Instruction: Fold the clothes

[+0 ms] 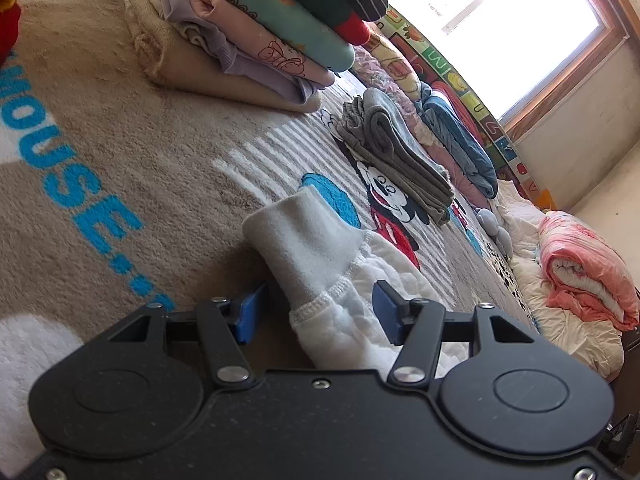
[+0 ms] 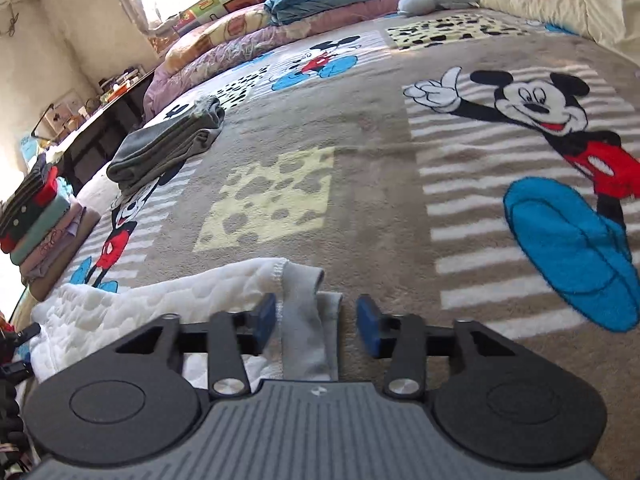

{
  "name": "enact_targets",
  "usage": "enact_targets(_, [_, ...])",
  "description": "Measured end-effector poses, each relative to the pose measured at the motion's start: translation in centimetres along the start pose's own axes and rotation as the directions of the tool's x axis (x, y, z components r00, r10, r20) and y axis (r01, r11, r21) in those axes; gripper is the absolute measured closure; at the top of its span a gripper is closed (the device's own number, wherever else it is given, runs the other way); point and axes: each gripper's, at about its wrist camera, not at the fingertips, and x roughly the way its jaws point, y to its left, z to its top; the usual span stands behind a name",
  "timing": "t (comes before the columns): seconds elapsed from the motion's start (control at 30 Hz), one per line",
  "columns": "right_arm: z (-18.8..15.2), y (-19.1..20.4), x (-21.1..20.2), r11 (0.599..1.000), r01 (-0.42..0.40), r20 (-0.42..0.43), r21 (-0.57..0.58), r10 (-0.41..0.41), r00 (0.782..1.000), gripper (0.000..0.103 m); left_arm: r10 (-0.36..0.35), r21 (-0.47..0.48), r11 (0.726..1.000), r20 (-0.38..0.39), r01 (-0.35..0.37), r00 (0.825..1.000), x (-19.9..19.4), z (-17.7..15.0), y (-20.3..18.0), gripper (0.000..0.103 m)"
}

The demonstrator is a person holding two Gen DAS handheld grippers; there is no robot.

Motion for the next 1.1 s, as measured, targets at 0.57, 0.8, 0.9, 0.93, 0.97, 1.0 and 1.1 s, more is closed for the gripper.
enact_targets(0.57, [-0.6,0.3,-1.5,0.979,-0.187,0.142,0.083,0.174,0.974,0.089,0.065,0.218,0.971,0.164,-0.101,0.984,1.4,-0.1,-5.3,0.089])
enact_targets(0.8, [4.2,-0.1,-4.2,0.981,-0.184,0.249,0.066,0.162,0.955,0.089,-0.079,0.218,0.976,0.271,0.019,0.959,2.3,0.5,-7.9,0.090])
enact_targets(0.9, [5.6,-1.0,-5.0,0.983,-0.170,0.291,0.076,0.141,0.946,0.089,-0.087,0.193,0.981,0.261,0.037,0.961,3.7,0.5,-8.4,0.090])
enact_targets(0.93, [5.8,-1.4,-5.0,0.984,-0.160,0.299,0.083,0.129,0.946,0.089,-0.082,0.184,0.982,0.252,0.036,0.964,4.2,0.5,-8.5,0.090])
enact_targets(0.97, [5.9,-1.8,-4.7,0.985,-0.146,0.298,0.087,0.114,0.948,0.089,-0.067,0.175,0.984,0.232,0.026,0.971,4.7,0.4,-8.5,0.090])
enact_targets(1.0, [6.0,-2.2,-4.5,0.987,-0.132,0.297,0.091,0.100,0.950,0.089,-0.021,0.170,0.985,0.190,-0.012,0.981,5.5,0.2,-8.5,0.090])
enact_targets(1.1, [5.1,-4.1,-2.3,0.990,-0.054,0.245,0.131,0.020,0.969,0.089,0.071,0.141,0.986,0.093,-0.084,0.993,6.7,-0.4,-7.3,0.090])
